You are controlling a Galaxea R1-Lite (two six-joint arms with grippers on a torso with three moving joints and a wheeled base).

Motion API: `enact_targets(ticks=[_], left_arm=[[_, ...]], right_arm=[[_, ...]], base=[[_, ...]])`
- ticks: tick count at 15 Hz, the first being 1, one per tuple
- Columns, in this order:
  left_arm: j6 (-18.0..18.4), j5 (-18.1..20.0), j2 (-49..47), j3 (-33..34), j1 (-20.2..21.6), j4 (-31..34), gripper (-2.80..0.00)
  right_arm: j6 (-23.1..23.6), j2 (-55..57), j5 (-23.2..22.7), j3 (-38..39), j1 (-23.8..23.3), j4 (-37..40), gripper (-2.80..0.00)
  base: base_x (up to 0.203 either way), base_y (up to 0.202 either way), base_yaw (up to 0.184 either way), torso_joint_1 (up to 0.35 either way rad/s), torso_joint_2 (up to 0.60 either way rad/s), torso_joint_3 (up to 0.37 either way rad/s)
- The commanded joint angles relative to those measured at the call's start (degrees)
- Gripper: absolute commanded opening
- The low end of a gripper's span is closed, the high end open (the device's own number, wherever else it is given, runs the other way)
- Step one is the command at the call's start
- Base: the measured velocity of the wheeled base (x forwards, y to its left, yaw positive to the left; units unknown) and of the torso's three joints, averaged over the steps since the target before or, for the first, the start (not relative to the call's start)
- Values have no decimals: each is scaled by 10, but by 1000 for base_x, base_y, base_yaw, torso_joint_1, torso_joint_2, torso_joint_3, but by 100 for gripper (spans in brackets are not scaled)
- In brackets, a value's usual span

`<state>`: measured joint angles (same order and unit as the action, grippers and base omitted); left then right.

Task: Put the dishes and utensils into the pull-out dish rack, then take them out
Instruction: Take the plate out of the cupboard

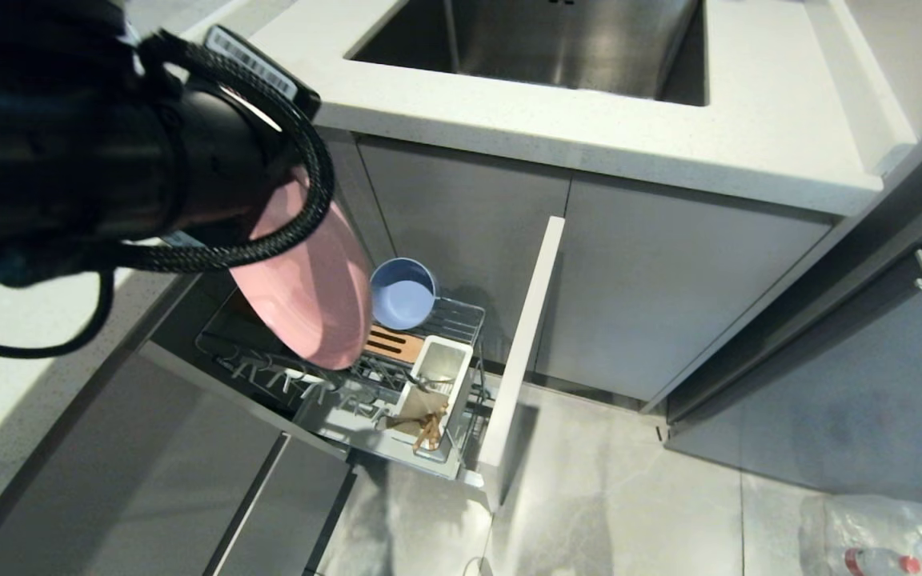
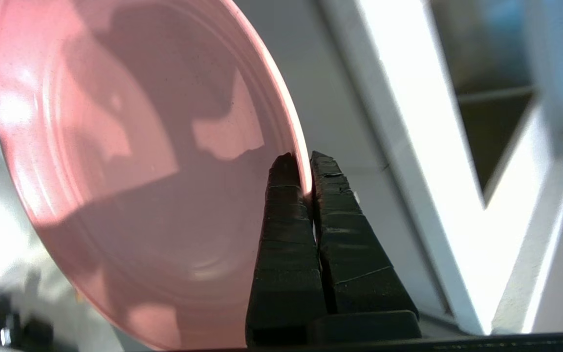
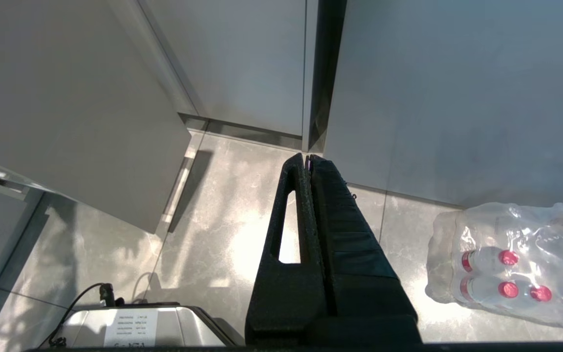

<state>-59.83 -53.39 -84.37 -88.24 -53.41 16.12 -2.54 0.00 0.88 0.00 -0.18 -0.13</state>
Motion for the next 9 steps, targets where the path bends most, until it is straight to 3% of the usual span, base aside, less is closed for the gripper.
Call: enact_targets(ticks=[1,5,7,9], left_arm=[[41,-17,19,-33,-2,0,-280],[217,-69,23,-128,2,-2,-280],[310,-71,21,-147,37,-4,-280],[372,-69,17,-157,89,-3,-280]], right_arm=[[0,0,0,0,0,0,-280],[0,0,0,0,0,0,-280],[0,0,0,0,0,0,-280],[0,0,0,0,0,0,-280]], base=[[0,0,0,0,0,0],[0,0,0,0,0,0],[0,0,0,0,0,0],[0,0,0,0,0,0]])
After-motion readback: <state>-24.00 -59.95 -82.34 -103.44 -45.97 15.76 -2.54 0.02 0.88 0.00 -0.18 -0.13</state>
